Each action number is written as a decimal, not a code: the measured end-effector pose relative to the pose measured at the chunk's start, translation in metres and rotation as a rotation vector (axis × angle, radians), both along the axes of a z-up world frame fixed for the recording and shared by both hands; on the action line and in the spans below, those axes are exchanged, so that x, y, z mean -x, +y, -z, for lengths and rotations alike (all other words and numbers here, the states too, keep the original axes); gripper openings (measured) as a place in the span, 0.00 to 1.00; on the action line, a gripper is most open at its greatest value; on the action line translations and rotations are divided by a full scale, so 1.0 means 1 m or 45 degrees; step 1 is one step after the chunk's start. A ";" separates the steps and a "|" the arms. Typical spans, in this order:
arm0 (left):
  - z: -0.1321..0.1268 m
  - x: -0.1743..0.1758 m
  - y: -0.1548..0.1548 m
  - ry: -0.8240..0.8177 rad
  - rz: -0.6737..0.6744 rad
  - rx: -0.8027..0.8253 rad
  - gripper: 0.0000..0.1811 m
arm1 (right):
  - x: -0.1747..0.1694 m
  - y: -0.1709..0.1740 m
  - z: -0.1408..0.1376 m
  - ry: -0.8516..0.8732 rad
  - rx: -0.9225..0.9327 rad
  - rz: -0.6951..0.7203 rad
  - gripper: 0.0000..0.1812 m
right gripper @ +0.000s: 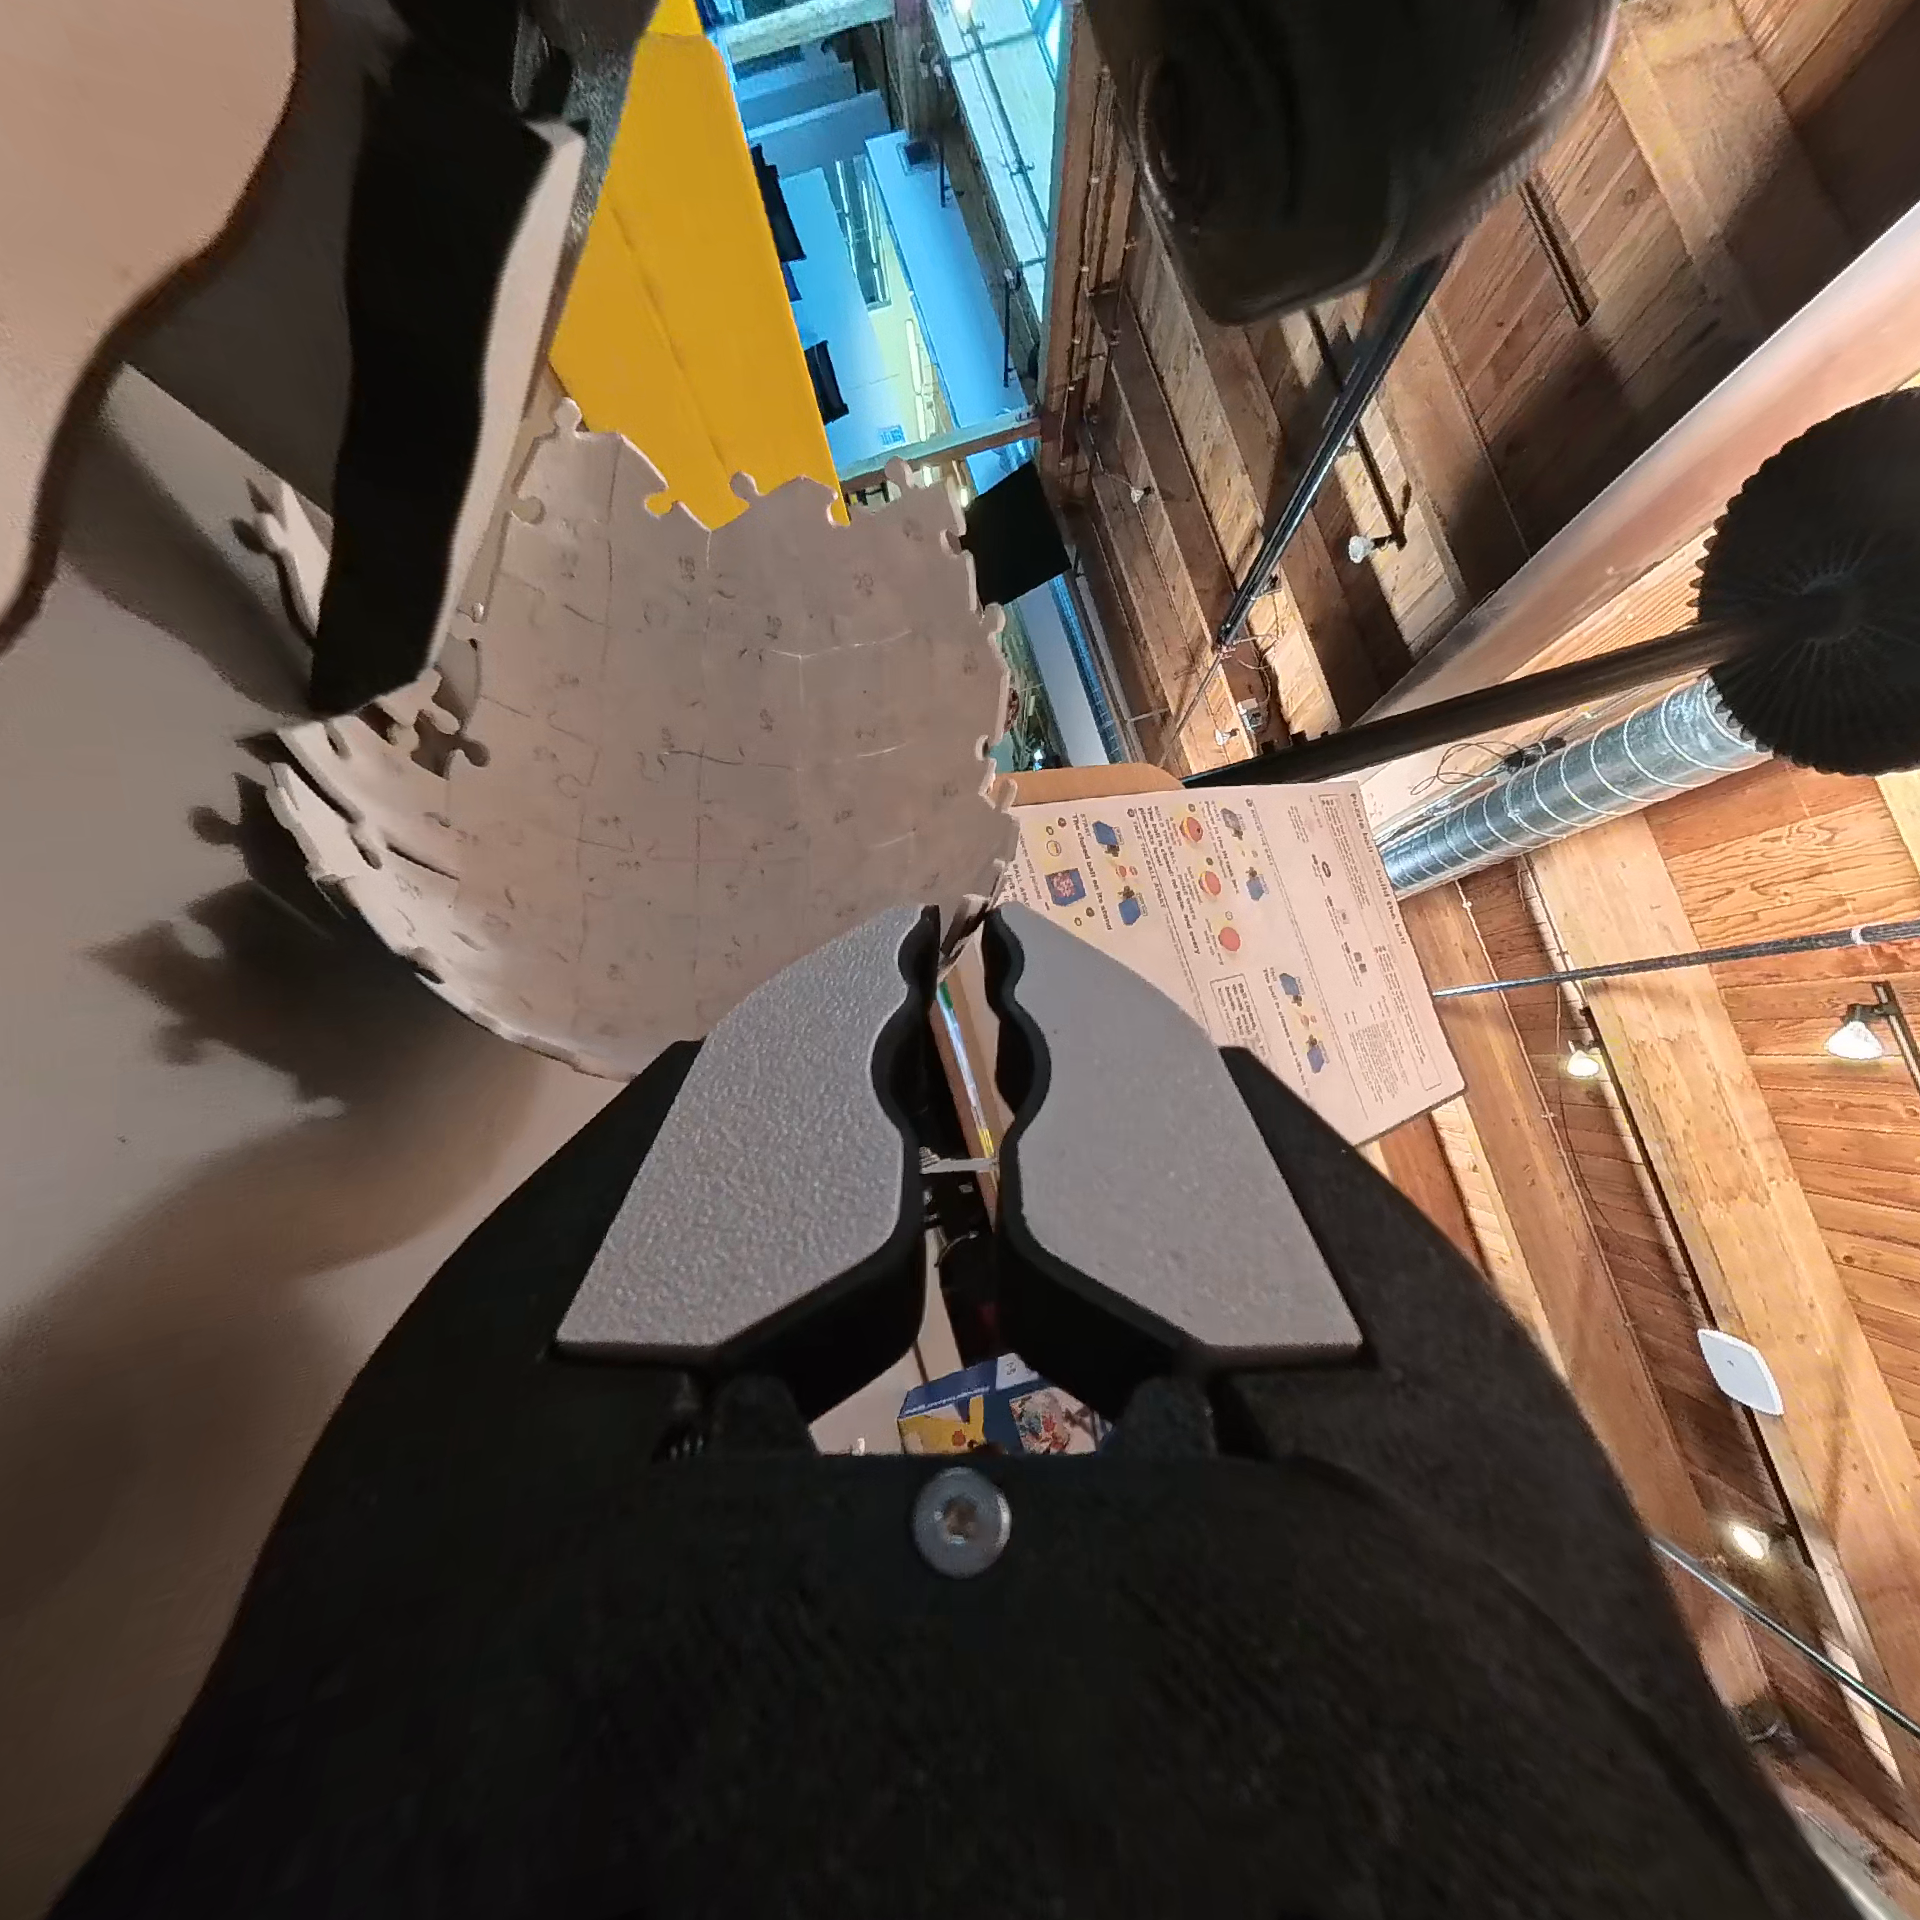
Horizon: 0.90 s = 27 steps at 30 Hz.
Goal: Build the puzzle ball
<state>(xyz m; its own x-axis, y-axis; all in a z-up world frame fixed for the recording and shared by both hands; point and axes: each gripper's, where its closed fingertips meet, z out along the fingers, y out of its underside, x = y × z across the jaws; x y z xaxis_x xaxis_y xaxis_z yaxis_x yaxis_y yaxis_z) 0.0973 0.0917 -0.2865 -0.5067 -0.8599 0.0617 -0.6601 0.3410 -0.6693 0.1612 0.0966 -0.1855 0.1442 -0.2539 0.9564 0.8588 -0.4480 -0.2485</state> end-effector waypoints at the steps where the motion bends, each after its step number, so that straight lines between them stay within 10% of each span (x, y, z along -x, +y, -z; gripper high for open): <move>1: 0.000 -0.001 -0.001 -0.004 0.001 -0.004 0.59 | 0.000 0.000 0.000 -0.003 0.001 -0.001 0.04; 27: -0.006 -0.014 -0.006 -0.024 0.292 0.007 0.48 | -0.007 -0.001 0.002 0.018 0.012 0.013 0.05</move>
<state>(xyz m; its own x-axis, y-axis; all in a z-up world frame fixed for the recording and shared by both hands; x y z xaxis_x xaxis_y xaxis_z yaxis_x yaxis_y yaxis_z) 0.1115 0.0854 -0.2808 -0.6898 -0.7219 0.0549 -0.5532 0.4765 -0.6833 0.1680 0.0959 -0.1875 0.1549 -0.2464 0.9567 0.8505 -0.4595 -0.2560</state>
